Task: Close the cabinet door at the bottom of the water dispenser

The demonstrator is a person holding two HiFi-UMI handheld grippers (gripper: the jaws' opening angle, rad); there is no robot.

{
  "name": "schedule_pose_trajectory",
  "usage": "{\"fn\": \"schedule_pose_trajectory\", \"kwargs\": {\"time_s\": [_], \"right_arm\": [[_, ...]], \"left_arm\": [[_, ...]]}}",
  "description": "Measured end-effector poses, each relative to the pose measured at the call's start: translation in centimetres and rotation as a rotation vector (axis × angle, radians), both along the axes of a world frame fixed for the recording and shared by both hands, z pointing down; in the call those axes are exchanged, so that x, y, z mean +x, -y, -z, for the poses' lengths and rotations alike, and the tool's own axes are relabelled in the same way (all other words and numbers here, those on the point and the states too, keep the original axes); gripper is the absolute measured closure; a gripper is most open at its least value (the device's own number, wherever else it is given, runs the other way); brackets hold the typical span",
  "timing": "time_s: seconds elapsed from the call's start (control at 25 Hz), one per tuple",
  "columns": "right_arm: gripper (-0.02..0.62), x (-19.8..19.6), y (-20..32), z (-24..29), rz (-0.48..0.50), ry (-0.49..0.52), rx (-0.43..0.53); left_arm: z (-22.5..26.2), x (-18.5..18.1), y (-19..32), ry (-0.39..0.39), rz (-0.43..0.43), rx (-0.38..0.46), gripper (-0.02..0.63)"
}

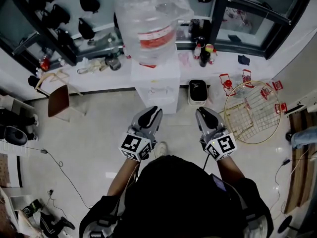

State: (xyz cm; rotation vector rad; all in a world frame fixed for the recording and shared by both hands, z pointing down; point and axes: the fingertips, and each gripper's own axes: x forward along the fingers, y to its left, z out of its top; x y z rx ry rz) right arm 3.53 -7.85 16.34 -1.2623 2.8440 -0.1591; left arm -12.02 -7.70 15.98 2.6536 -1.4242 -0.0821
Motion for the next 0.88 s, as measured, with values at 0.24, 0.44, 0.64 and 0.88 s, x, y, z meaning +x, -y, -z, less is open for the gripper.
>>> {"fn": "schedule_pose_trajectory", "kwargs": {"time_s": [0.24, 0.44, 0.64, 0.88], "right_arm": [[0.581, -1.6, -0.5, 0.4, 0.043, 0.020, 0.034], [0.589, -2.0, -0.8, 0.0, 0.052, 0.020, 0.017], [0.590, -2.0, -0.6, -0.6, 0.057, 0.010, 0.010], [0.591, -2.2, -0.5, -0.6, 0.066, 0.002, 0.003]], "left_arm": [[-0.4, -0.8, -0.2, -0.007, 0.023, -0.010, 0.600], [-0.7, -1.1, -0.4, -0.013, 0.030, -0.017, 0.600], [-1.3, -1.1, -0.3, -0.012, 0.029, -0.026, 0.600], [-1.6, -1.3, -0.3, -0.018, 0.025, -0.037, 0.600]]}}
